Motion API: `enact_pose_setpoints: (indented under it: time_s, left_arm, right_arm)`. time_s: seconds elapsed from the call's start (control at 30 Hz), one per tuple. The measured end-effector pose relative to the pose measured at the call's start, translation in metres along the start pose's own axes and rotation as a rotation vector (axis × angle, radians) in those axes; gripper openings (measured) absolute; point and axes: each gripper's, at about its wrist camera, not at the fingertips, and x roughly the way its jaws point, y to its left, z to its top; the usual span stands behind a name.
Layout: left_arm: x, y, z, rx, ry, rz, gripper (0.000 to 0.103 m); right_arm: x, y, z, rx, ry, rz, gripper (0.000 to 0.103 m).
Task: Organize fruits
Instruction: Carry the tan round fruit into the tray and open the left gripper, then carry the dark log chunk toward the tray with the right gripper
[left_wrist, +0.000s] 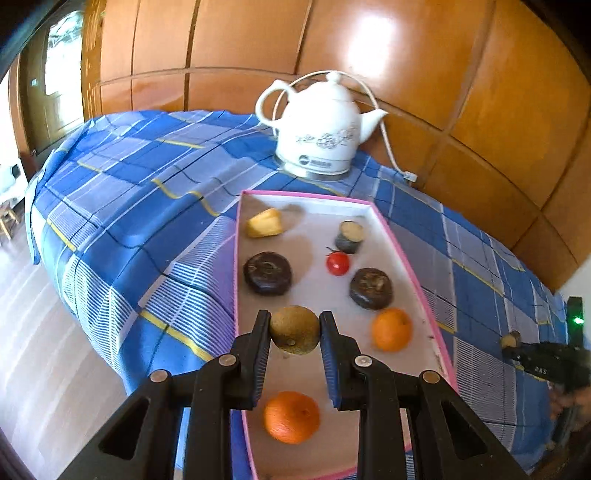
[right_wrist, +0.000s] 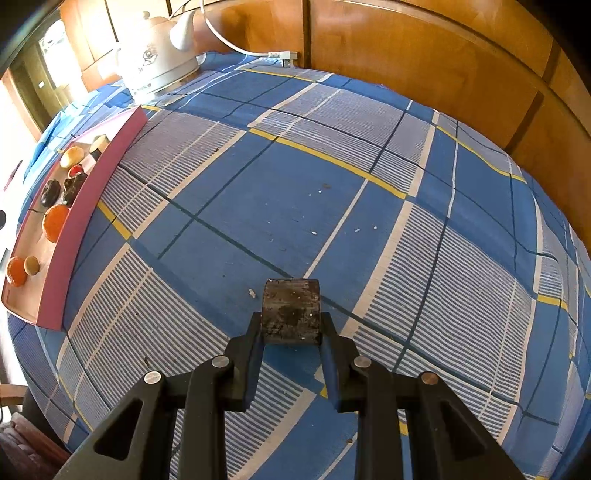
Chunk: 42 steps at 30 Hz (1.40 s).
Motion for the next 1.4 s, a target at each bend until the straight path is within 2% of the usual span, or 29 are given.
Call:
enact_pose_setpoints:
  time_s: [0.3, 0.53, 0.63, 1.0, 1.1, 1.4]
  left_arm:
    - [0.028, -0.005, 0.004, 0.032, 0.045, 0.021, 0.027]
    - [0.056, -0.003, 0.008, 0.059, 0.064, 0.068, 0.027]
    - [0.062, -0.002, 0.011, 0.06, 0.066, 0.094, 0.035]
    - [0.036, -0.007, -0.005, 0.041, 0.032, 0.151, 0.036]
    - [0.024, -0.013, -0.009, 0.038, 0.008, 0.141, 0.039]
    - [-0.001, -0.034, -0.013, 0.077, -0.036, 0.102, 0.04]
  right_arm:
    - [0.0, 0.0, -0.001, 0.004, 0.001, 0.002, 0.028]
    - [0.0, -0.001, 0.0, 0.003, 0.001, 0.002, 0.028]
    - [0.0, -0.001, -0.001, 0.005, 0.001, 0.004, 0.028]
    - [0.001, 0.0, 0.0, 0.003, 0.002, -0.001, 0.028]
    - [0.001, 0.0, 0.0, 0.001, 0.002, -0.004, 0.028]
    - [0.001, 0.002, 0.0, -0.001, 0.002, -0.009, 0.028]
